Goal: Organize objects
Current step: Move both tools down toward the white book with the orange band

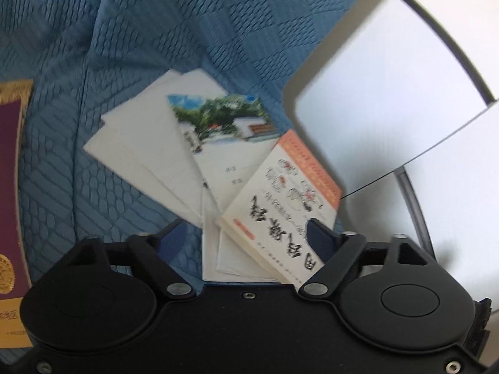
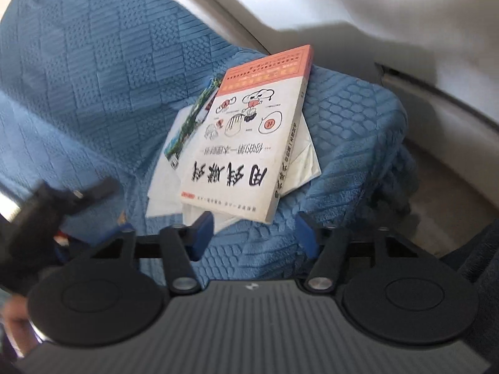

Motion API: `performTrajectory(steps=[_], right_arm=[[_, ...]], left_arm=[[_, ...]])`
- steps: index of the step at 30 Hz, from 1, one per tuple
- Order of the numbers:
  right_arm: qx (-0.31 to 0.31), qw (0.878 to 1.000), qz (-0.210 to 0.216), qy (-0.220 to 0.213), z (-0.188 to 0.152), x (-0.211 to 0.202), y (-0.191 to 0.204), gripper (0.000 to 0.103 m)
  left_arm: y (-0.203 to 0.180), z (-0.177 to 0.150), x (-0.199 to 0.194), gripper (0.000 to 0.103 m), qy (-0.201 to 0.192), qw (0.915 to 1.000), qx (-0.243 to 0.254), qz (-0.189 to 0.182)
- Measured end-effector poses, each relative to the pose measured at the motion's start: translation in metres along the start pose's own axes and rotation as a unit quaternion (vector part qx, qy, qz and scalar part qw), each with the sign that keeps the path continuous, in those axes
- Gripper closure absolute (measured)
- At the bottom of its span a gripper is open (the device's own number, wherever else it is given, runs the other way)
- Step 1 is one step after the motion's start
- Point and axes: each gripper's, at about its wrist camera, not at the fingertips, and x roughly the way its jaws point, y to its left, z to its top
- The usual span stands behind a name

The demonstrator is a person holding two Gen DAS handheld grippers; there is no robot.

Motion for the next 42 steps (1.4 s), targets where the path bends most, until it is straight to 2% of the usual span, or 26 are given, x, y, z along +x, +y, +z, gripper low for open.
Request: performTrajectory(steps=[2, 8, 11, 14, 17, 22, 27, 29, 32, 35, 42], right_arm=[[0.021, 1.0, 0.022, 0.003, 0.002, 0.004, -0.005, 0.053], [0.065, 0.995, 0.069, 0.01, 0.008, 0.014, -0.014, 0.061], [0.069, 0.996, 0.063, -0.003, 0.013, 0.014, -0.015, 0.065], [0.077, 0.996, 0.048, -0.015, 0.02, 0.016, -0.018, 0.065], [0.089, 0.995, 0.044, -0.01, 0.023, 0.022, -0.024, 0.065], [0.128, 0.99, 0.063, 0.006, 0.024, 0.029, -0.036, 0.065], [0.128, 0.99, 0.064, 0.011, 0.023, 0.03, -0.036, 0.066], [0.126, 0.99, 0.067, 0.011, 0.023, 0.029, -0.034, 0.062], [0.172, 0.979, 0.104, 0.013, 0.022, 0.029, -0.045, 0.054], [0.21, 0.968, 0.141, 0.009, 0.021, 0.027, -0.055, 0.054], [0.231, 0.954, 0.191, 0.001, 0.022, 0.026, -0.058, 0.054]], left_arm=[[0.01, 0.0, 0.01, 0.034, 0.005, 0.9998, -0.018, -0.006], [0.025, 0.009, 0.031, 0.037, -0.002, 0.9966, -0.068, -0.047], [0.024, 0.015, 0.044, 0.043, 0.004, 0.9961, -0.068, -0.055], [0.02, 0.018, 0.056, 0.049, 0.014, 0.9977, -0.052, -0.041], [0.016, 0.016, 0.069, 0.056, 0.033, 0.9979, -0.043, -0.036], [0.006, 0.013, 0.076, 0.058, 0.034, 0.9993, -0.008, -0.01], [0.005, 0.014, 0.074, 0.069, 0.04, 0.9991, 0.015, 0.006], [0.005, 0.014, 0.075, 0.074, 0.043, 0.9988, 0.02, 0.013], [0.007, 0.015, 0.074, 0.075, 0.046, 0.9987, 0.016, 0.012], [0.006, 0.015, 0.074, 0.076, 0.048, 0.9986, 0.016, 0.016], [0.005, 0.018, 0.072, 0.075, 0.044, 0.9985, 0.016, 0.03]])
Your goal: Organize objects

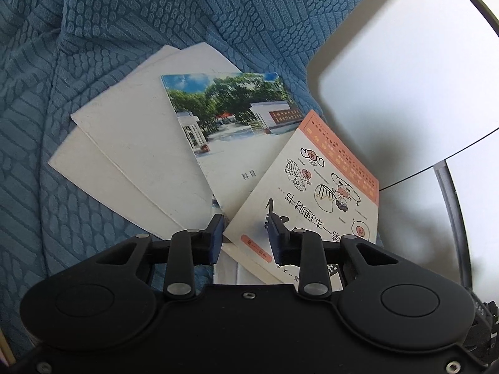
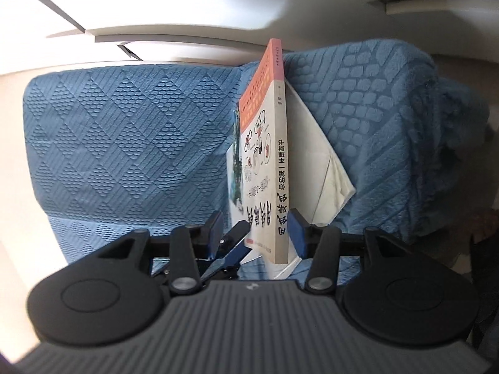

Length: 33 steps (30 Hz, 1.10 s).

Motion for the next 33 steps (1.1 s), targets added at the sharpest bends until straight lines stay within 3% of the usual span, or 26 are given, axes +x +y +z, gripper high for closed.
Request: performTrajectory(steps=[4, 10, 16, 18, 25, 30, 33], right_arm=[[0.033, 0.998, 0.045, 0.006, 0.005, 0.002, -0.006, 0.054], [0.029, 0.998, 0.053, 0.024, 0.006, 0.013, -0.001, 0.054], [0.031, 0.993, 0.103, 0.043, 0.007, 0.025, 0.001, 0.056], [0.024, 0.995, 0.092, 0.04, 0.008, 0.027, 0.005, 0.056], [-0.047, 0.999, 0.013, -0.023, 0.02, 0.017, 0.017, 0.055], [-0.122, 0.988, -0.056, -0.08, 0.052, 0.018, 0.039, 0.055], [-0.155, 0.981, -0.078, -0.085, 0.072, 0.028, 0.047, 0.043]], left_arm=[[0.006, 0.002, -0.002, 0.067, 0.0, 0.9998, -0.016, -0.009], [0.019, -0.003, -0.015, 0.05, -0.008, 0.9989, -0.044, -0.013], [0.035, -0.027, -0.035, 0.046, -0.007, 0.9954, -0.088, -0.039], [0.037, -0.035, -0.04, 0.046, -0.014, 0.9942, -0.094, -0.05], [0.031, -0.02, -0.031, 0.046, -0.032, 0.9959, -0.079, -0.029], [0.03, -0.015, -0.015, 0.051, -0.027, 0.996, -0.084, -0.015], [0.025, -0.017, -0.009, 0.059, -0.027, 0.9961, -0.083, -0.011]])
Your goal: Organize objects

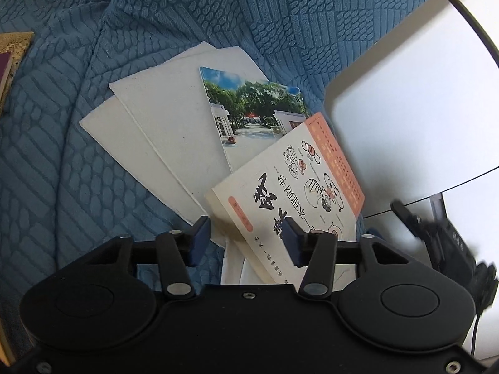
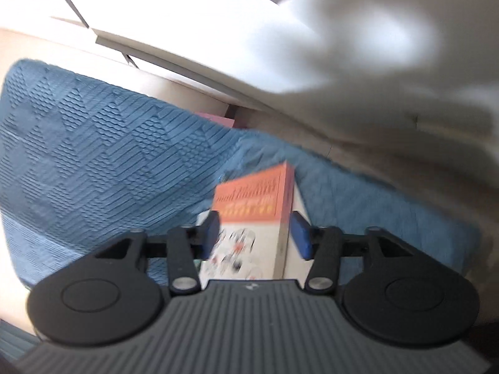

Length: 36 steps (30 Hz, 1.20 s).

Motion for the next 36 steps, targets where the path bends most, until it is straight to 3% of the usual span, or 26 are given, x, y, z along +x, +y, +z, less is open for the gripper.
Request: performTrajectory(steps=[6, 15, 19, 24, 28, 32, 36], right_arm=[[-0.02, 1.0, -0.009, 0.022, 0.029, 0.034, -0.008, 0.042], [-0.051, 0.998, 0.0, 0.027, 0.04, 0.058, 0.0, 0.042], [0.001, 0.998, 0.067, 0.017, 0.048, 0.054, -0.011, 0.042], [0.035, 0.987, 0.157, 0.028, 0.047, 0.052, -0.011, 0.042], [0.037, 0.986, 0.151, 0.066, 0.032, 0.062, -0.006, 0.042], [-0.015, 0.985, 0.127, 0.112, 0.005, 0.067, 0.015, 0.042], [-0.018, 0.986, 0.104, 0.127, -0.026, 0.055, 0.022, 0.047]], left_arm=[[-0.001, 0.003, 0.002, 0.072, -0.006, 0.9996, -0.018, 0.02], [-0.004, 0.004, 0.002, 0.073, -0.001, 0.9993, -0.019, 0.033], [-0.004, 0.005, 0.002, 0.074, 0.004, 0.9993, -0.016, 0.034], [-0.003, 0.004, 0.002, 0.074, 0.0, 0.9994, -0.016, 0.032], [-0.004, 0.002, 0.0, 0.074, -0.006, 0.9993, -0.018, 0.033], [-0.002, 0.002, -0.001, 0.074, -0.008, 0.9993, -0.024, 0.029], [-0.005, 0.001, -0.002, 0.073, -0.012, 0.9993, -0.014, 0.033]])
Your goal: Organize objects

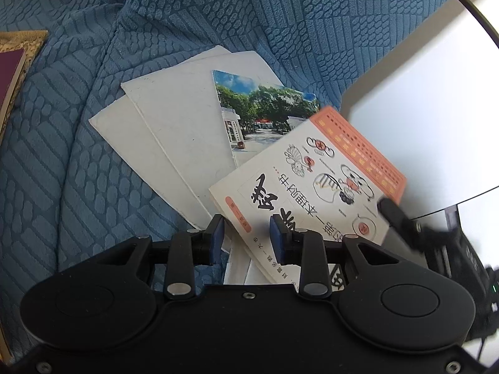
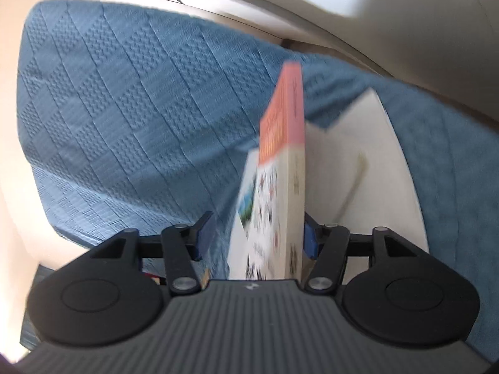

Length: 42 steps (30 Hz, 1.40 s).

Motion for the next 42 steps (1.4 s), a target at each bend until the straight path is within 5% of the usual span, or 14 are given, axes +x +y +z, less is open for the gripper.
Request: performTrajectory(steps=[5, 15, 17, 19, 25, 28, 32, 36, 42], right_arm=[[0.013, 0.999, -0.036, -0.026, -0.034, -0.019, 0.009, 0.061], [0.039, 0.998, -0.056, 0.0, -0.074, -0.002, 0.01, 0.063], [0.048, 0.997, -0.067, -0.011, -0.075, 0.002, 0.009, 0.078], [0.047, 0.996, -0.075, -0.012, -0.073, 0.002, 0.008, 0.081], [0.019, 0.998, -0.058, -0.022, -0.06, -0.01, 0.029, 0.082], [0.018, 0.998, -0.063, -0.014, -0.058, -0.018, 0.033, 0.082], [0.019, 0.998, -0.061, -0.001, -0.061, -0.031, 0.035, 0.081], [0.015, 0.998, -0.051, 0.019, -0.065, -0.041, 0.041, 0.081], [0.006, 0.999, -0.027, 0.045, -0.069, -0.06, 0.061, 0.081]], left_arm=[[0.0, 0.0, -0.001, 0.072, -0.001, 1.0, 0.001, 0.001], [0.001, -0.001, -0.001, 0.072, 0.001, 0.9999, 0.01, -0.003], [0.001, -0.001, -0.002, 0.071, 0.006, 0.9999, 0.006, -0.01], [0.004, -0.002, -0.006, 0.071, 0.009, 0.9996, 0.0, -0.025], [0.015, -0.003, -0.027, 0.045, 0.01, 0.9948, -0.049, -0.089], [0.034, -0.005, -0.03, 0.031, 0.021, 0.981, -0.12, -0.151], [0.055, -0.012, -0.025, 0.03, 0.046, 0.9525, -0.199, -0.225], [0.068, -0.023, -0.016, 0.03, 0.071, 0.9277, -0.255, -0.263], [0.08, -0.036, -0.008, 0.041, 0.095, 0.9061, -0.288, -0.295]])
